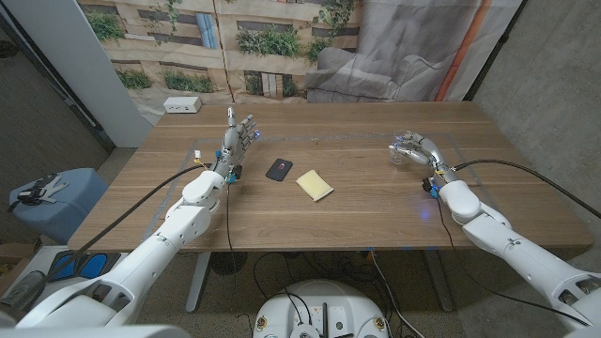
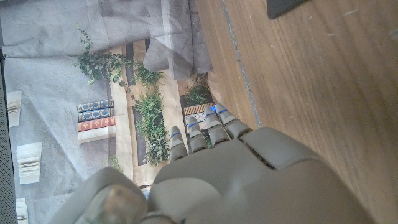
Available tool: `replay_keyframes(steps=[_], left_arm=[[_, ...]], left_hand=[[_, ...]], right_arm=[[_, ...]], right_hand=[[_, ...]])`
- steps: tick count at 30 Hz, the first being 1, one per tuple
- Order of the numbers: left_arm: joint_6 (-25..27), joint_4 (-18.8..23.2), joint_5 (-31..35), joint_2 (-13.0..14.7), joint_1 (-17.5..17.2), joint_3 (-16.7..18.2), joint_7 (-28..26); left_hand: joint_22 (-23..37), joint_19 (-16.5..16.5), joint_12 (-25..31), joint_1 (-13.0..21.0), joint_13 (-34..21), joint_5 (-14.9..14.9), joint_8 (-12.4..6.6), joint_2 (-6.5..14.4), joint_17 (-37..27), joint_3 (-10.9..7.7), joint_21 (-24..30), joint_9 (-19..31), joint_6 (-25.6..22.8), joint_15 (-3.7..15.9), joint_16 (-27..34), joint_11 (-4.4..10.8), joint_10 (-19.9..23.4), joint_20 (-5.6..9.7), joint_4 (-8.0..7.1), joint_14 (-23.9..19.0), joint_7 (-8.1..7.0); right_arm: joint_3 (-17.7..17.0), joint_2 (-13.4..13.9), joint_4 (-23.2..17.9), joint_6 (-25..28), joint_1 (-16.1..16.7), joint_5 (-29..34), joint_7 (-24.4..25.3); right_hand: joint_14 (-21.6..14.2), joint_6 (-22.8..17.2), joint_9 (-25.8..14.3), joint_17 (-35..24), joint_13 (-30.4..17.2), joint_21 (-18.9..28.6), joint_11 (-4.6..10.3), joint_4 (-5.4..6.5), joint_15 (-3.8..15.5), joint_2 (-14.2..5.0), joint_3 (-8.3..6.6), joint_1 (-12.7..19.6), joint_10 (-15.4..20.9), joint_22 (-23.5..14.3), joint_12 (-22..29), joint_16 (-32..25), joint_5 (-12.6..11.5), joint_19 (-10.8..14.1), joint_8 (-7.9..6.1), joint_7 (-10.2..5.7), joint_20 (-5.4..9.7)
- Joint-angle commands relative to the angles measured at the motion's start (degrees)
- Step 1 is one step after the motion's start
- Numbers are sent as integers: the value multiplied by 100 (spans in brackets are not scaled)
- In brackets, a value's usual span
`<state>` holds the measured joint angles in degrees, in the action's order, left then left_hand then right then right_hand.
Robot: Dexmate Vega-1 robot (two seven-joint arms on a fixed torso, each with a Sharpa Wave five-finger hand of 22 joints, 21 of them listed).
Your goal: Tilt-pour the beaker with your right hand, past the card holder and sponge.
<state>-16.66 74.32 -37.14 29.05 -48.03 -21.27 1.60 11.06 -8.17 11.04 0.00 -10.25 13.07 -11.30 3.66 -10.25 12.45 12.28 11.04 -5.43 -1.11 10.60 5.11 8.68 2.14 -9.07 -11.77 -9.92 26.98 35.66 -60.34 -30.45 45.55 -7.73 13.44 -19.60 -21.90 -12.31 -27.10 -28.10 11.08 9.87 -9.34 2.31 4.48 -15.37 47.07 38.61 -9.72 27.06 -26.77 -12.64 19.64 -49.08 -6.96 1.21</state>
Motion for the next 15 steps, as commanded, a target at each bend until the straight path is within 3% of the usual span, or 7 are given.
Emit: replay_keyframes(steps=[1, 8, 15], left_arm=[[-2, -2, -4, 3, 4, 0, 12], [-3, 1, 3, -3, 1, 2, -11], [-2, -2, -3, 3, 4, 0, 12]], left_hand=[[16, -46, 32, 9, -17, 23, -22, 147, -31, 33, 41, 20, -25, -4, 27, -2, 53, 47, 7, -36, -29], [16, -47, 34, 9, -17, 23, -21, 147, -31, 33, 42, 20, -23, -4, 27, -3, 58, 47, 7, -37, -31], [16, -47, 35, 9, -17, 24, -19, 147, -31, 33, 42, 20, -17, 0, 26, -6, 59, 46, 7, -33, -31]], right_arm=[[160, -327, 673, -401, -222, 94, 220], [292, -378, 948, -486, -357, 133, 139], [397, -409, 1146, -528, -449, 156, 103]], right_hand=[[74, -499, -6, -8, 5, -23, 79, -28, 735, -693, -4, 348, 3, -19, -46, 16, 29, -66, 46, -568, 3], [150, -417, 11, -17, 58, -16, 93, -19, 700, -690, -11, 420, -230, -20, -225, 5, 52, -127, 117, -569, 6], [172, -400, 16, -20, 79, -12, 87, -12, 706, -694, -12, 435, -236, -20, -264, -4, 59, -139, 137, -569, 6]])
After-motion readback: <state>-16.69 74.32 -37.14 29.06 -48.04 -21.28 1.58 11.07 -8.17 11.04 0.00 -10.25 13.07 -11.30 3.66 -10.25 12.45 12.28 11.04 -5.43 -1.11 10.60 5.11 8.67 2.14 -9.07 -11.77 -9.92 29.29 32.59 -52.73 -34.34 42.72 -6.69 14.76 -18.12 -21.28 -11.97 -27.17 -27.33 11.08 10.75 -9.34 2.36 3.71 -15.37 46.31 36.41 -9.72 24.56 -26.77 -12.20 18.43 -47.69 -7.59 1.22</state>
